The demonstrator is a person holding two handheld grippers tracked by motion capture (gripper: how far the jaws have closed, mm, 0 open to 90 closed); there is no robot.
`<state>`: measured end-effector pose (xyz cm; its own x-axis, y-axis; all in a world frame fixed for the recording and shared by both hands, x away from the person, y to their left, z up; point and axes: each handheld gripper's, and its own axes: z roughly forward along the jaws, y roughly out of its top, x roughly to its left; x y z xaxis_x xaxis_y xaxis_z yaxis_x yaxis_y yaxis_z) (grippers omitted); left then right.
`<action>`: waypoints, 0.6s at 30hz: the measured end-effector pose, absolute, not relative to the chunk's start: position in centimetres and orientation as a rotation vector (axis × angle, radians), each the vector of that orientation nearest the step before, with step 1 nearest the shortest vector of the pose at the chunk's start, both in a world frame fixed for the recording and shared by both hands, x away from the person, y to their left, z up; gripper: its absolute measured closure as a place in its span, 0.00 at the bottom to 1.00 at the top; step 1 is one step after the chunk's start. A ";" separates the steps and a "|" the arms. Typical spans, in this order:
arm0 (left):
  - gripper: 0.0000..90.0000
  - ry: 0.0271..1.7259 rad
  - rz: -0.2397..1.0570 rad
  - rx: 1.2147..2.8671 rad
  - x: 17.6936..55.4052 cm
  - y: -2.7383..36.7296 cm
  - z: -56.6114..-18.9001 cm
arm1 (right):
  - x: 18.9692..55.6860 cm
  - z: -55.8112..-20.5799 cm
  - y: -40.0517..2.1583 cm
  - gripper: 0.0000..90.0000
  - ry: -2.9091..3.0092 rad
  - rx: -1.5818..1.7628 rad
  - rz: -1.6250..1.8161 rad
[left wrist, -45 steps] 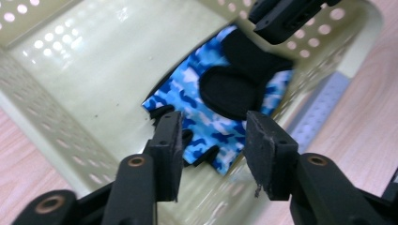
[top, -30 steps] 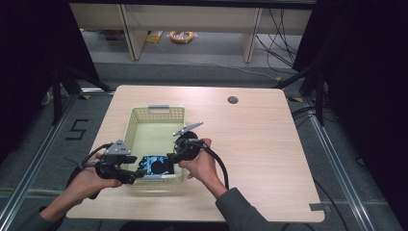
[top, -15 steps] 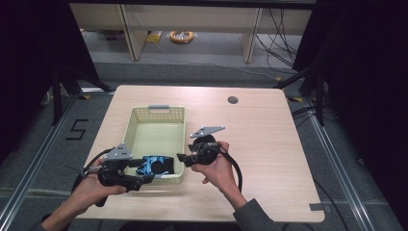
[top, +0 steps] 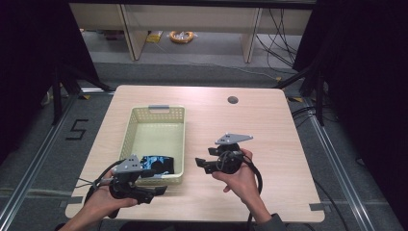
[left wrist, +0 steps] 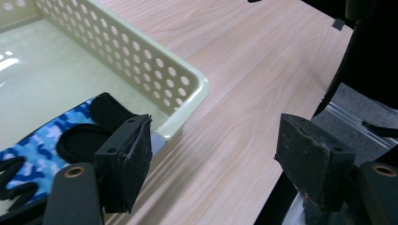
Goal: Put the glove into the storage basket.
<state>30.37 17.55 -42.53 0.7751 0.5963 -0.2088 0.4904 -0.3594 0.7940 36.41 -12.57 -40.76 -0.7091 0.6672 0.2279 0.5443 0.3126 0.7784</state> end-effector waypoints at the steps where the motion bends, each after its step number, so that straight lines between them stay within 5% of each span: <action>1: 0.30 0.810 0.135 2.030 30.3 17.5 -42.6 | 36.2 -40.8 -13.0 0.41 2.424 1.126 1.342; 18: 0.29 0.776 0.142 2.022 27.8 16.2 -45.4 | 31.7 -44.6 -18.0 0.36 2.376 1.186 1.353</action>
